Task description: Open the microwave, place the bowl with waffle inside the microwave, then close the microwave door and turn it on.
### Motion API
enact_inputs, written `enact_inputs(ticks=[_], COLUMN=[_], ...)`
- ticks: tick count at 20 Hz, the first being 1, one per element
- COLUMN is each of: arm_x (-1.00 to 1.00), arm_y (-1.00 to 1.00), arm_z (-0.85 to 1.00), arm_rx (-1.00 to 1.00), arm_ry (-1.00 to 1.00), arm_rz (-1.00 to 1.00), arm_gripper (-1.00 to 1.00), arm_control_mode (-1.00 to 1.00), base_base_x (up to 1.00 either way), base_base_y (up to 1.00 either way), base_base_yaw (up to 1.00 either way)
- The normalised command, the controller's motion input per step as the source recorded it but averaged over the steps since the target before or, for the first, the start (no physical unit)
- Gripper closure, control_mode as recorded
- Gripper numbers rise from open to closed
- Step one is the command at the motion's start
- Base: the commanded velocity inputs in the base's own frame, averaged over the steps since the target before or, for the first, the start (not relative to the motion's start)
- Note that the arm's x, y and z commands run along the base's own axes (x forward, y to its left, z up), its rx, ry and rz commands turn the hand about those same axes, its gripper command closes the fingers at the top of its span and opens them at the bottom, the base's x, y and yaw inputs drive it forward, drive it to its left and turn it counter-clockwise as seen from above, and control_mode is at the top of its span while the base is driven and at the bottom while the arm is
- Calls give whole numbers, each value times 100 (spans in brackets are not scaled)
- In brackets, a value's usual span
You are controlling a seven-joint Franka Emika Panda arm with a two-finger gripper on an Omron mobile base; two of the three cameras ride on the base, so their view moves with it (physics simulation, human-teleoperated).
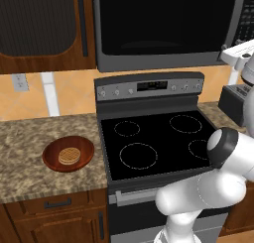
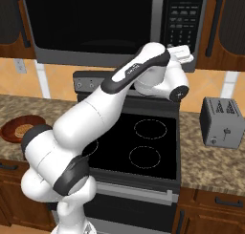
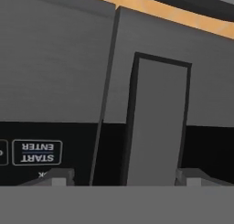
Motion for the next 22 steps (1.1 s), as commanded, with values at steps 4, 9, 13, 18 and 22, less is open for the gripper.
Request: enact_inputs(ticks=[4,9,13,18,22], arm_x=[35,6,0,-47,-100], arm_y=[35,68,79,47,18], arm_z=[0,0,-1,0,0], arm_rx=[0,0,0,0,0], arm_ry=[0,0,0,0,0], arm_rz=[0,3,11,25,46], arm_gripper=[-100,100,100,100,100], arm_control_mode=[-100,-100,-100,-100,-100], base_base_x=[0,0,0,0,0], base_base_y=[0,0,0,0,0], base_base_yaw=[0,0,0,0,0])
